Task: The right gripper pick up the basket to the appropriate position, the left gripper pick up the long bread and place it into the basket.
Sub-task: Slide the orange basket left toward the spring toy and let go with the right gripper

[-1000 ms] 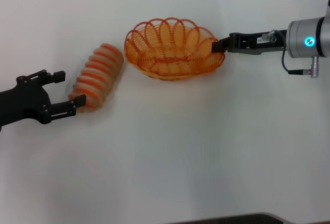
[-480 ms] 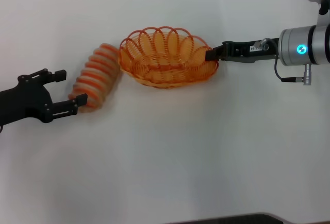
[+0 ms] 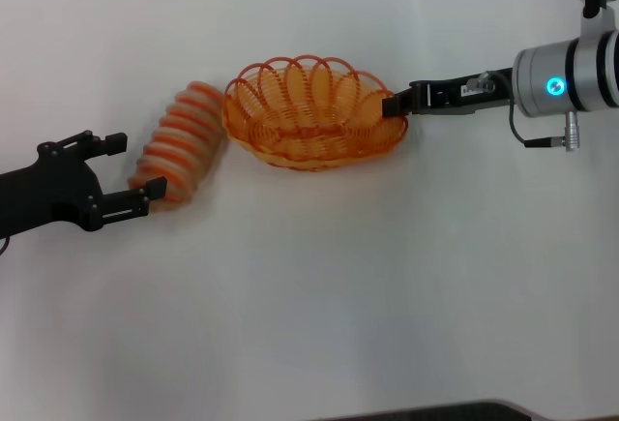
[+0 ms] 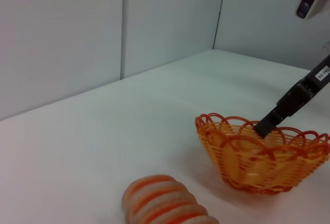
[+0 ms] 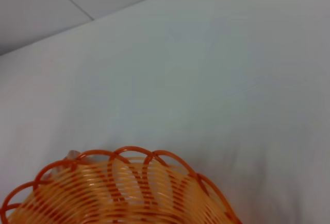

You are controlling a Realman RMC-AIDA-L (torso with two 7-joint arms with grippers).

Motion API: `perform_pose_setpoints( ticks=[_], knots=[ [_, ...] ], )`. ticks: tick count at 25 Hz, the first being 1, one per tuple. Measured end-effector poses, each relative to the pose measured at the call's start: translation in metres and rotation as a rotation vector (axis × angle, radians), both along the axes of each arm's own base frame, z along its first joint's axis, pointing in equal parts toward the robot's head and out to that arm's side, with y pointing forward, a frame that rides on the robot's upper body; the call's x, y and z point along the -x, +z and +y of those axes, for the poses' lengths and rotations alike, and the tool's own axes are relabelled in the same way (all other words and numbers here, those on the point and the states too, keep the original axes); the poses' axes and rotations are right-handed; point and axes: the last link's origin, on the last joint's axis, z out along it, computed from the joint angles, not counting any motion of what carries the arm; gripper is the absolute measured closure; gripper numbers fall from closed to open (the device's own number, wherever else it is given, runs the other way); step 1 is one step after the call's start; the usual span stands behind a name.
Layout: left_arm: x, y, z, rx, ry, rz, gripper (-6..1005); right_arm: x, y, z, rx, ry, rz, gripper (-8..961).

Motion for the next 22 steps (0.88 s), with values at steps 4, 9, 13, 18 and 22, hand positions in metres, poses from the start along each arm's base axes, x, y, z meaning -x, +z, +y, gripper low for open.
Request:
perform_pose_setpoints(
  ticks=[4, 9, 13, 18, 22],
  knots=[
    [0.0, 0.0, 0.0, 0.0, 0.0, 0.001, 161, 0.004, 0.001, 0.003, 0.007, 0.017, -0.031, 873],
    [0.001, 0.0, 0.001, -0.006, 0.006, 0.008, 161, 0.005, 0.002, 0.005, -0.003, 0.026, -0.044, 874],
    [0.002, 0.0, 0.002, -0.01, 0.01, 0.013, 161, 0.006, 0.006, 0.007, -0.016, 0.045, -0.056, 876],
    [0.001, 0.0, 0.004, -0.013, 0.008, 0.018, 161, 0.008, 0.01, 0.008, -0.016, 0.072, -0.067, 879],
    [0.001, -0.001, 0.005, -0.017, 0.011, 0.022, 161, 0.011, 0.012, 0.009, -0.012, 0.096, -0.083, 880]
  ],
)
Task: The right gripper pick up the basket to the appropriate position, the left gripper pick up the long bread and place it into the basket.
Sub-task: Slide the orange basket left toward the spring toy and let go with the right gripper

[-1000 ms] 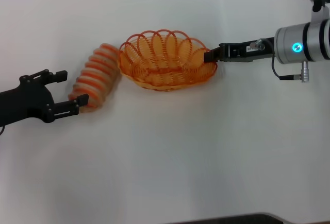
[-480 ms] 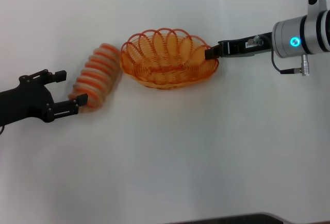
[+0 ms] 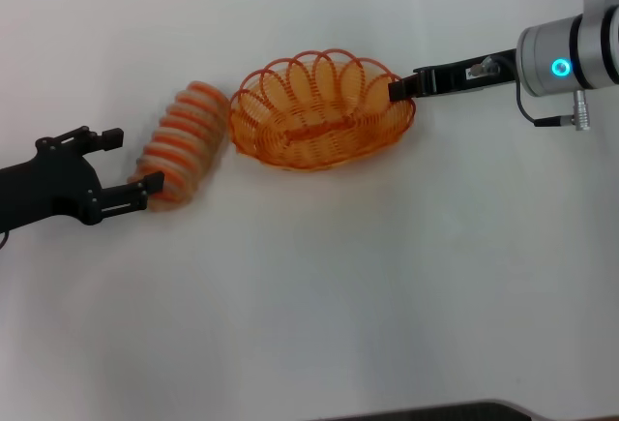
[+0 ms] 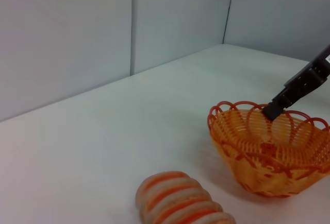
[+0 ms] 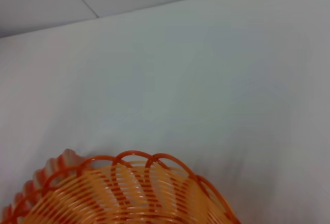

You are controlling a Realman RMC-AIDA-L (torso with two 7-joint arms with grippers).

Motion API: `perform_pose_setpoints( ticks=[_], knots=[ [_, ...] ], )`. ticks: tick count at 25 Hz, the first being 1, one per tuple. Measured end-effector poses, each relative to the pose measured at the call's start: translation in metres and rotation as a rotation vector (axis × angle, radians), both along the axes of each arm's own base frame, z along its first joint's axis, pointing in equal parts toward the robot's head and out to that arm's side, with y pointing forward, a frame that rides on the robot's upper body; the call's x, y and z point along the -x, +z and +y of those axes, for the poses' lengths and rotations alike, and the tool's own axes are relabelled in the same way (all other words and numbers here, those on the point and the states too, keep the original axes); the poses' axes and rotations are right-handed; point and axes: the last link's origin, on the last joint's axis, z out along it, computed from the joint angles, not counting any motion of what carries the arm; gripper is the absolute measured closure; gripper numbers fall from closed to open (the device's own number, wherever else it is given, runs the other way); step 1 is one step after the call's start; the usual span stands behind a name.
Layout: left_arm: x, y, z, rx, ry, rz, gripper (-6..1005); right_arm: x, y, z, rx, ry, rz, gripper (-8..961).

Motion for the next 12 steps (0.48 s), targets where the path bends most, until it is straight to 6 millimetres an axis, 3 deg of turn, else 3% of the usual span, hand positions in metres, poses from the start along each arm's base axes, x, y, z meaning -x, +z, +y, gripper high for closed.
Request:
perform_pose_setpoints(
  ticks=[12],
  knots=[
    [0.0007, -0.0021, 0.0006, -0.003, 0.008, 0.005, 161, 0.002, 0.0, 0.0014, 0.0, 0.009, -0.016, 880]
  ],
)
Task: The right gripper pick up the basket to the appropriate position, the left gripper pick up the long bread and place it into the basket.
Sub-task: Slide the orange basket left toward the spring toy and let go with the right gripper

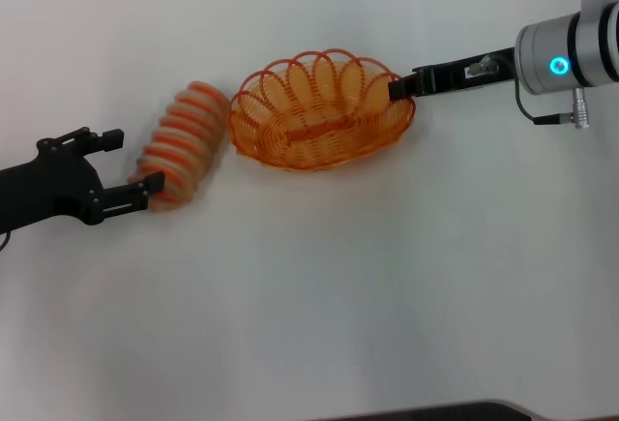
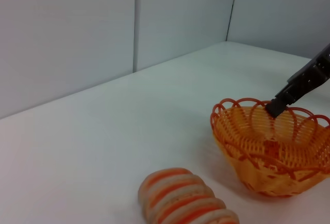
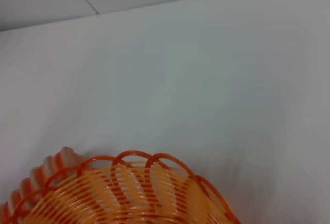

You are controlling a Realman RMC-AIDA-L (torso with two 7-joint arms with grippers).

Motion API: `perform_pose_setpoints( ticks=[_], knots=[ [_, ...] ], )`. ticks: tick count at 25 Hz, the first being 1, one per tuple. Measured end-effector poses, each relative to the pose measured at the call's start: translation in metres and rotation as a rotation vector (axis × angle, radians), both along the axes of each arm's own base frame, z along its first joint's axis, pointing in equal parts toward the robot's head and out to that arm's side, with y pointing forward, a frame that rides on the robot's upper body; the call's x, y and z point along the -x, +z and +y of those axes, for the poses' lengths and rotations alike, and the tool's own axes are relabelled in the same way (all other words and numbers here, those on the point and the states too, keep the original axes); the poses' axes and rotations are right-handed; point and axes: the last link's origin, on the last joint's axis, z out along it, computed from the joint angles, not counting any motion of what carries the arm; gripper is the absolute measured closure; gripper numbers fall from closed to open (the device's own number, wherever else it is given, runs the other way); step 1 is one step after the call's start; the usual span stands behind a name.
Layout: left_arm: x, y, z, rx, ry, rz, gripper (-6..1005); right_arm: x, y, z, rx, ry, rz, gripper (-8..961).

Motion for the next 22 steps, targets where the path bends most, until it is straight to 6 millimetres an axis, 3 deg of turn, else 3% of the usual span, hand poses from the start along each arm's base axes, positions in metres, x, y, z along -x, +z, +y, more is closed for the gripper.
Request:
perform_pose_setpoints(
  ticks=[22],
  knots=[
    [-0.0008, -0.0029, 0.0014, -0.002, 0.002, 0.009, 160, 0.0048, -0.0032, 0.0043, -0.008, 0.083, -0.083, 879]
  ],
)
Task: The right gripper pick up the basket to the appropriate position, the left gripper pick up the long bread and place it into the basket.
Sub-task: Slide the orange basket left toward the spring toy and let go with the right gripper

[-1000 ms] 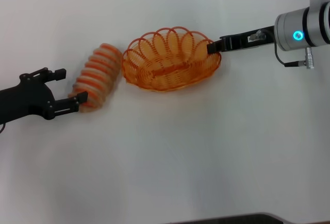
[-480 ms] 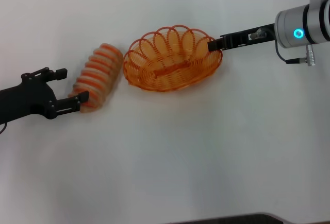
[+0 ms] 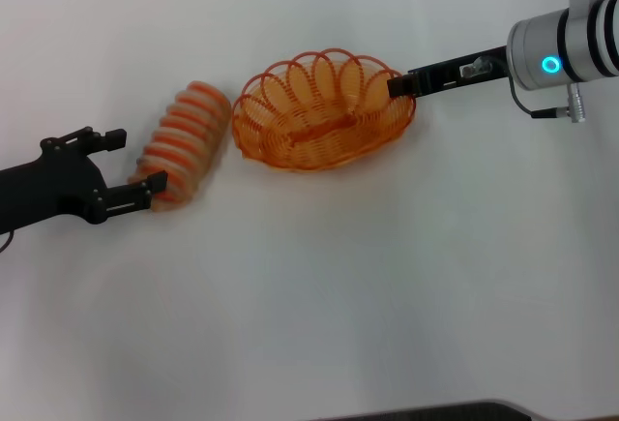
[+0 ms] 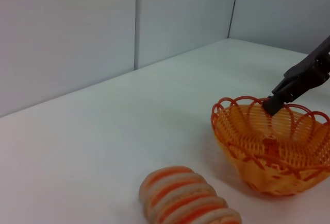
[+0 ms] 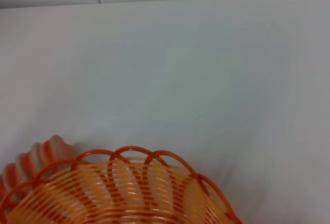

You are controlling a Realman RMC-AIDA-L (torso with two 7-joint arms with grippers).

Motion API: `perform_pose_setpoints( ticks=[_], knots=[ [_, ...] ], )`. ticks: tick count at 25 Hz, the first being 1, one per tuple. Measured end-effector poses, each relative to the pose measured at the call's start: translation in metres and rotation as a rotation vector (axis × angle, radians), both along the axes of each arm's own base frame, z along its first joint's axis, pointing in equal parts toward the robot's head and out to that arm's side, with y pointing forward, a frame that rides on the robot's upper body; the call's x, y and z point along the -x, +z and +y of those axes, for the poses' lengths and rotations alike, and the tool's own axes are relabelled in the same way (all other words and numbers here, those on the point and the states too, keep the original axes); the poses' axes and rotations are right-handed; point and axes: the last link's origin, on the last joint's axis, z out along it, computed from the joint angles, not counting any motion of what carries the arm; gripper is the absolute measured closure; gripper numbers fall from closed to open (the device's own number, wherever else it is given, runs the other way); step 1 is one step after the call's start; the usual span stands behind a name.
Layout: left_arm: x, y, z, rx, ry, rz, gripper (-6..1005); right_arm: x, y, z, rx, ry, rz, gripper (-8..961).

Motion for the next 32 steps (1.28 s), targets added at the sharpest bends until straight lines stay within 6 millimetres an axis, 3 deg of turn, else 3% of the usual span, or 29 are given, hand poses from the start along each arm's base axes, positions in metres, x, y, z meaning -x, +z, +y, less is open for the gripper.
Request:
perform_pose_setpoints(
  ticks=[23, 28, 32],
  knots=[
    [-0.0017, -0.001, 0.0042, -0.003, -0.002, 0.008, 160, 0.0007, 0.0066, -0.0032, -0.003, 0.014, 0.05, 879],
    [-0.0012, -0.001, 0.0036, -0.003, 0.0, 0.008, 160, 0.0015, 0.0055, -0.0045, 0.004, 0.012, 0.057, 739],
    [0.0, -0.0004, 0.003, -0.007, 0.005, 0.006, 160, 0.001, 0.0066, -0.006, -0.001, 0.004, 0.083, 734]
  ],
)
